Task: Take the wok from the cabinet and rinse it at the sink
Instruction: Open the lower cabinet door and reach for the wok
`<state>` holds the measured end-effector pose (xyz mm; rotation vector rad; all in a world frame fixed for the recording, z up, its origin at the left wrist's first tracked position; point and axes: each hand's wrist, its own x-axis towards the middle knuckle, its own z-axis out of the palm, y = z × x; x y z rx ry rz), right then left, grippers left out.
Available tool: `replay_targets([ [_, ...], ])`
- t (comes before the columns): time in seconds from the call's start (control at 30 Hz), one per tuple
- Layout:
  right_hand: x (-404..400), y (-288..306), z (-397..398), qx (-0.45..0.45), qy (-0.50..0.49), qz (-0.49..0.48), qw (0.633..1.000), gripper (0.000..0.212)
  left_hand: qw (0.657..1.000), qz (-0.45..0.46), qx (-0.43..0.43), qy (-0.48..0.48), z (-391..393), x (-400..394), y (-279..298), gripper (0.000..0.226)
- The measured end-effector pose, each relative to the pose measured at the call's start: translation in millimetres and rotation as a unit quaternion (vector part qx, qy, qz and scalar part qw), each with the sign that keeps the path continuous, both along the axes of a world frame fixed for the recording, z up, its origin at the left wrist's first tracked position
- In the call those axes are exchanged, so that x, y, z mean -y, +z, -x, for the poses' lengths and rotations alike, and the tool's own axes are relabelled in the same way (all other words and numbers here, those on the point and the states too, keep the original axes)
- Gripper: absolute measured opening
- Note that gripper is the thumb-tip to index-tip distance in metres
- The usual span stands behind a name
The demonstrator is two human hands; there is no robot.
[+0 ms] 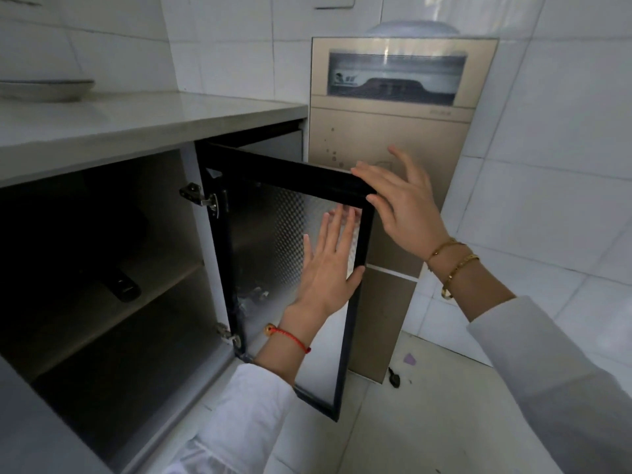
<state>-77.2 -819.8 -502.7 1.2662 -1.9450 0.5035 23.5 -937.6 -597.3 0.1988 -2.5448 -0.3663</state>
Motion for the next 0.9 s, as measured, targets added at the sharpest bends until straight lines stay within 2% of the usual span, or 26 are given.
replay_targets([
  [0.23,6,-5,33,-0.03,-0.063,-0.009,0.998,0.052,0.999,0.009,0.041,-0.002,37,12,4,0.088],
  [0.63,17,-8,65,-0.087,-0.149,-0.046,0.984,0.055,0.998,0.026,0.051,-0.015,68,26,3,0.092],
  [0.8,21,-12,73,-0.133,-0.202,-0.076,0.967,0.078,0.998,0.042,0.047,-0.007,75,31,-2,0.091],
  [0.9,20,-15,74,-0.15,-0.214,-0.085,0.962,0.085,0.998,0.046,0.042,0.002,74,30,-4,0.091],
])
